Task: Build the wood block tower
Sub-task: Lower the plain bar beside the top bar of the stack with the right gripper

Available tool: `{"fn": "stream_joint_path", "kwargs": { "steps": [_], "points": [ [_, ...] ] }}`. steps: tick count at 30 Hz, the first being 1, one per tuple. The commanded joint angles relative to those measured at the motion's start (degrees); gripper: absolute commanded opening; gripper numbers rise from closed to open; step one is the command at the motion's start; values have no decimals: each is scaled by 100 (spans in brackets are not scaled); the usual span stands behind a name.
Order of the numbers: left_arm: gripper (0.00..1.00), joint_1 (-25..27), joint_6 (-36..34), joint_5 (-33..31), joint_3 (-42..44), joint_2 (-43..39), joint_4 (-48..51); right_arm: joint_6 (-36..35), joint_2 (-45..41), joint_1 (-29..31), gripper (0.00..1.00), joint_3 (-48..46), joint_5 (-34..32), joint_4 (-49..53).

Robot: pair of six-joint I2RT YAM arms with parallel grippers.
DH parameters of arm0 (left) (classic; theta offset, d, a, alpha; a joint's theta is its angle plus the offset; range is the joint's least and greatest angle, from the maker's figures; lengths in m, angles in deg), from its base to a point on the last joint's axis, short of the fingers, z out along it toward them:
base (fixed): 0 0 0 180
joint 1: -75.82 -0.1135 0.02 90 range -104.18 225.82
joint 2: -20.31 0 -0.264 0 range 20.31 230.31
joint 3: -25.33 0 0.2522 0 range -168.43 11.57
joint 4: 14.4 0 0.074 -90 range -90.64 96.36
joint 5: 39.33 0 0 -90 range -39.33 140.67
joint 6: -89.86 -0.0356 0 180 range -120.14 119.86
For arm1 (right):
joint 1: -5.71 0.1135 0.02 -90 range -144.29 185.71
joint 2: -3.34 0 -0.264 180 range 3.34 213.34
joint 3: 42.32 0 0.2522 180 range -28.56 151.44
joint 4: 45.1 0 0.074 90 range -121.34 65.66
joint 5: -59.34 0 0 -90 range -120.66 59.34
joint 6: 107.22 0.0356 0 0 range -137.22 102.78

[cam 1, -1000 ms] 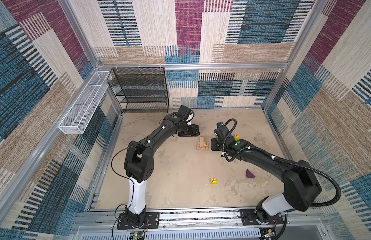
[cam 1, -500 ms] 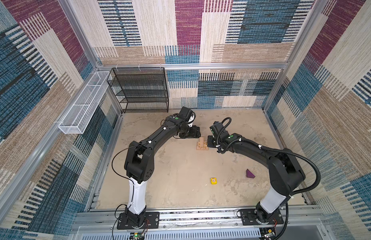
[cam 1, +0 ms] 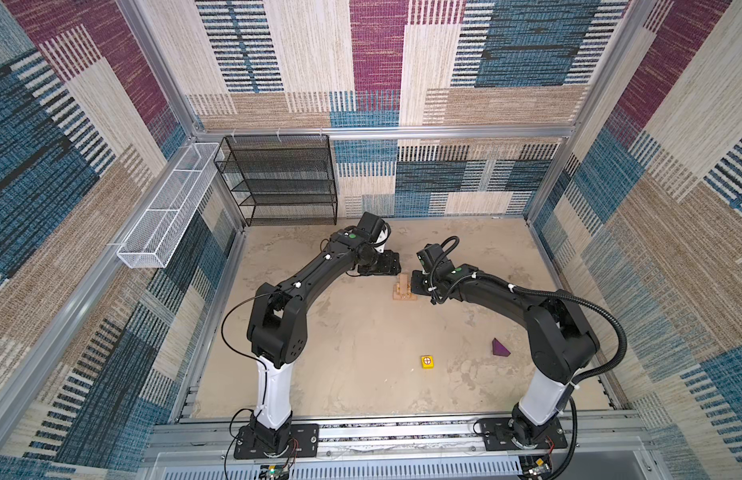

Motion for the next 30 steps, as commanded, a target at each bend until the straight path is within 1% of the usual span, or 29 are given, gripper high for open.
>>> {"fn": "stream_joint_path", "kwargs": {
  "steps": [1, 23, 30],
  "points": [
    [76, 2, -113, -27, -31, -63, 83, 134, 45, -2, 4, 72, 16, -81],
    [76, 1, -123, -63, -28, -90, 93, 205, 289, -7, 8, 276, 7, -110],
    [76, 2, -127, -62, -29, -90, 103, 194, 307, -7, 13, 291, 55, -143]
  ]
}}
